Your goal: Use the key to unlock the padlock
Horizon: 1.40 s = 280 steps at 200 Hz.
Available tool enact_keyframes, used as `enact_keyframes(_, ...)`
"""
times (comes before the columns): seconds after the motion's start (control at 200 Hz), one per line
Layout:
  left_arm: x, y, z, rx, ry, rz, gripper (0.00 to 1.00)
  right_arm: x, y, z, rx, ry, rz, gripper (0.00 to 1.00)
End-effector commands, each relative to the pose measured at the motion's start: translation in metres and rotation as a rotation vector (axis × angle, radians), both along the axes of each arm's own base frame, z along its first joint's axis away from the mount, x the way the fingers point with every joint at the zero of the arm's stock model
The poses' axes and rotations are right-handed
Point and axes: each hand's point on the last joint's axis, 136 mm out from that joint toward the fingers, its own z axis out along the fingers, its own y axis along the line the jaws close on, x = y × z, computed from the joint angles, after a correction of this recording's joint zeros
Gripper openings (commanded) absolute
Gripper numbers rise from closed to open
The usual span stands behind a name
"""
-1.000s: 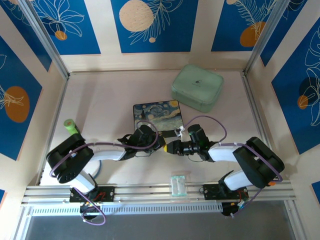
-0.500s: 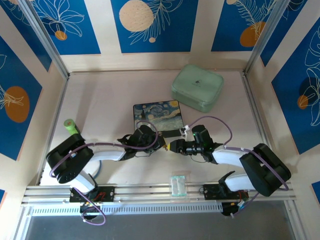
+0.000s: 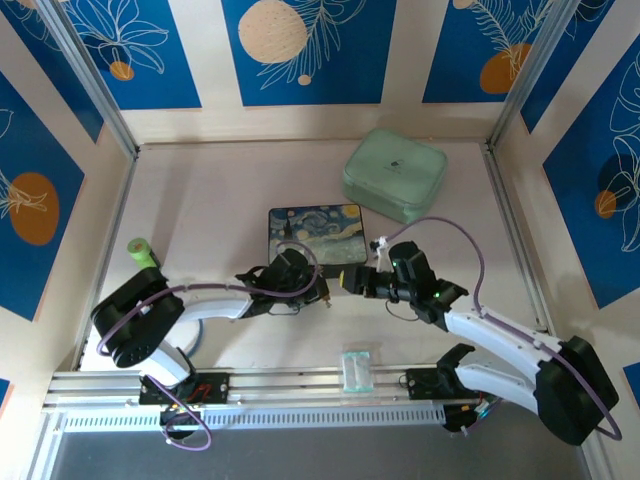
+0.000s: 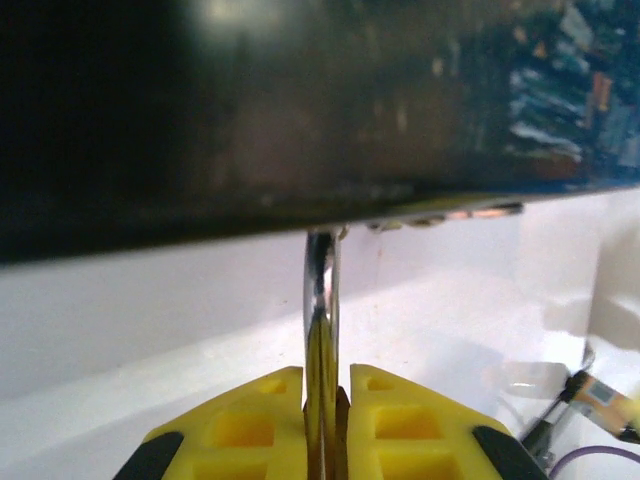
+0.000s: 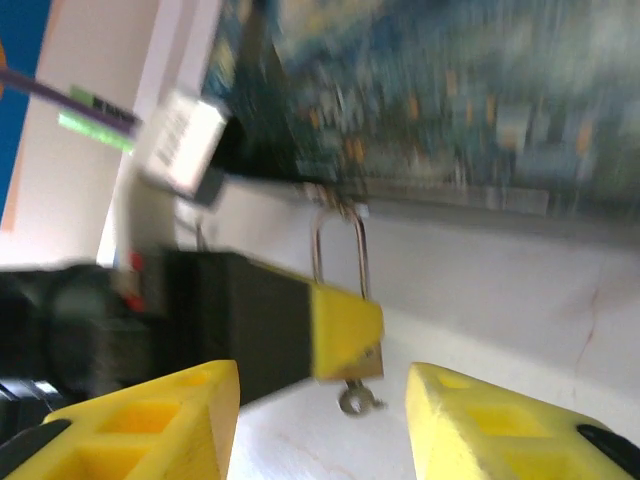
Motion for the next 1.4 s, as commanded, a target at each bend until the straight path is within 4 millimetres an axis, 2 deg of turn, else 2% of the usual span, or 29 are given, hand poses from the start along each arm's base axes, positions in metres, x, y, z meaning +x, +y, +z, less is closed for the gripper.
enact_keyframes(0.0,-0.021,0.022,-0.023,0.182,0.051,-0.098,0.00,0.014,-0.025,-0.003,-0.198,-0.013,-0.091,0.49)
enact_keyframes(0.105,-0.023,0.030,-0.029,0.256,0.041,-0.138,0.00,0.027,-0.019,0.001,-0.260,-0.033,-0.067,0.50)
enact_keyframes(0.305,-0.020,0.045,-0.039,0.387,0.020,-0.177,0.00,0.054,0.008,0.010,-0.355,-0.069,-0.029,0.49)
enact_keyframes(0.47,-0.016,0.061,-0.046,0.504,-0.008,-0.193,0.04,0.073,0.006,-0.011,-0.466,0.016,-0.096,0.47)
enact_keyframes(0.57,-0.015,0.071,-0.052,0.568,-0.013,-0.199,0.05,0.074,0.006,-0.026,-0.497,0.061,-0.097,0.46)
enact_keyframes(0.84,-0.014,0.077,-0.059,0.610,-0.036,-0.207,0.11,0.071,0.002,-0.045,-0.520,0.118,-0.118,0.46)
enact_keyframes(1.166,-0.020,0.078,-0.066,0.652,-0.055,-0.219,0.17,0.064,0.000,-0.062,-0.482,0.174,-0.130,0.45)
enact_keyframes(1.256,-0.021,0.076,-0.065,0.647,-0.065,-0.222,0.24,0.063,0.000,-0.066,-0.476,0.182,-0.133,0.46)
enact_keyframes(1.396,-0.020,0.072,-0.067,0.642,-0.076,-0.215,0.24,0.060,0.000,-0.071,-0.472,0.193,-0.132,0.46)
